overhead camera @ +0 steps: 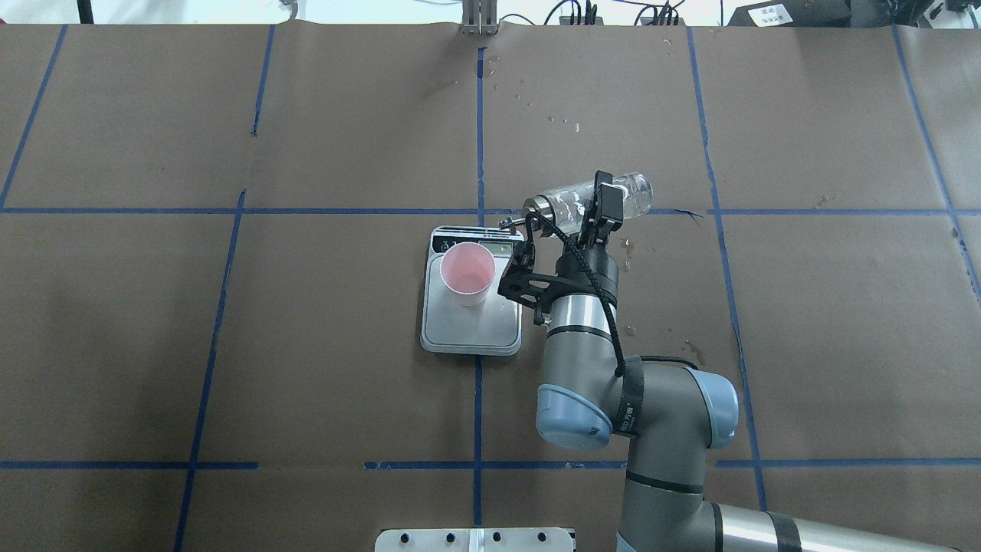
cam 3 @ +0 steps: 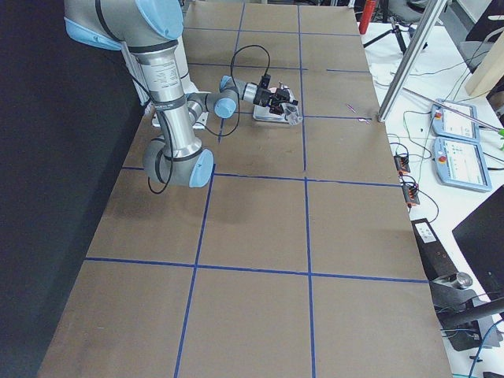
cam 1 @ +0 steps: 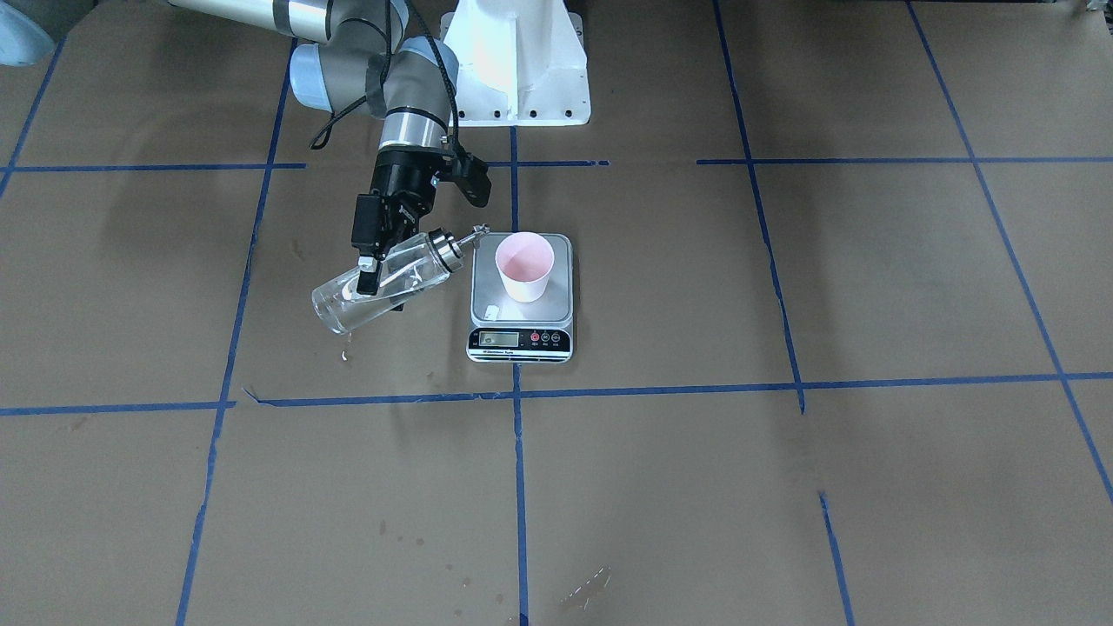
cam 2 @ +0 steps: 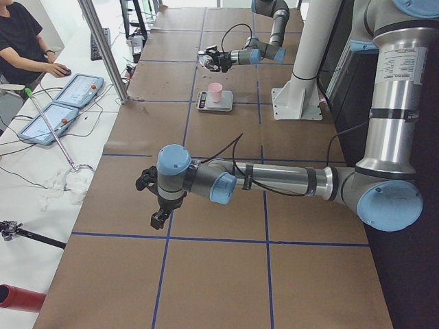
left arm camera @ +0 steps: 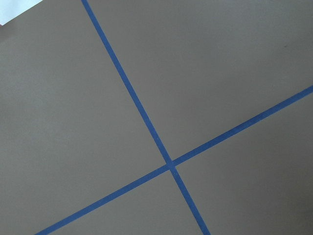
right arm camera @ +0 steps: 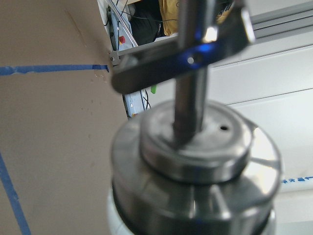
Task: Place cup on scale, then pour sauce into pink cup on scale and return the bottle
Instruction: 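Tilt the bottle spout down into the pink cup with the right gripper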
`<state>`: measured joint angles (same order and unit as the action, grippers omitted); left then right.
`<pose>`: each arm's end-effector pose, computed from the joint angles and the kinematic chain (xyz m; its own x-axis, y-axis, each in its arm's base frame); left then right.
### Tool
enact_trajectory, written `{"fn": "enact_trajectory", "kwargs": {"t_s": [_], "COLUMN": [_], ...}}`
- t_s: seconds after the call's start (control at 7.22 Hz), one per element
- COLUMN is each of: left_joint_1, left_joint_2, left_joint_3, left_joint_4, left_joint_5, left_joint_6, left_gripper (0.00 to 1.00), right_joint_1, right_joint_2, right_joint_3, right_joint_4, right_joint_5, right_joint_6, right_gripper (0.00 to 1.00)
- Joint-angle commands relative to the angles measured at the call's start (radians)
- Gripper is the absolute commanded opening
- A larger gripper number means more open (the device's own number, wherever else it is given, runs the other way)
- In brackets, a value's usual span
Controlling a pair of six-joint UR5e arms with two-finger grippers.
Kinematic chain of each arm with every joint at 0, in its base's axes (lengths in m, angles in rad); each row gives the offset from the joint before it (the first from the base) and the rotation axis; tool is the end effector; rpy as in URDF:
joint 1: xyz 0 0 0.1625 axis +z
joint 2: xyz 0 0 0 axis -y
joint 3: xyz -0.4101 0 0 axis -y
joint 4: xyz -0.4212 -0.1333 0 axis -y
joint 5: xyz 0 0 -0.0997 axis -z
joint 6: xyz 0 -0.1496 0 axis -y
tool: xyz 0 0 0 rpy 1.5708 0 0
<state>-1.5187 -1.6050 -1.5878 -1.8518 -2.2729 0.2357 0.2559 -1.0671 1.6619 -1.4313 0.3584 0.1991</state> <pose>-0.0072 -0.5673 0.6263 0.7192 0.4636 -0.5175 -0.2234 0.8595 0.4597 -0.5654 -0.4305 0.2578 0.8241 -0.1398 -0.5489 0.5663 0.2199 0.7943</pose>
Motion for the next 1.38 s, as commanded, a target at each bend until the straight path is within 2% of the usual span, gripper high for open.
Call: {"fn": "enact_trajectory", "kwargs": {"t_s": [0.0,0.55,0.83,1.25], "left_joint_1": [0.000,0.000,0.000,0.000], "left_joint_2": [0.004,0.002,0.004,0.002], "left_joint_3": [-0.001,0.002,0.003,0.005], "left_joint_4": [-0.001,-0.003,-0.003,-0.001], "left_joint_5": [0.001,0.019,0.019,0.019], "left_joint_6": [0.001,0.004,0.005,0.007], "left_gripper": [1.00,1.00,1.00,1.00], "right_joint_1": [-0.006,-0.018,-0.018,-0.017], "right_joint_2": [0.021,0.022,0.024,0.024], "right_joint_3": [-0.016,-0.021,-0.022,-0.024], "right_joint_4": [-0.062,-0.072,-0.072,-0.072], "right_joint_5": [-0.050,-0.133,-0.151,-0.225], "right_joint_6": [-0.029,-0.260,-0.317,-0.437], "right_gripper": [0.00,0.00,0.00,0.00]}}
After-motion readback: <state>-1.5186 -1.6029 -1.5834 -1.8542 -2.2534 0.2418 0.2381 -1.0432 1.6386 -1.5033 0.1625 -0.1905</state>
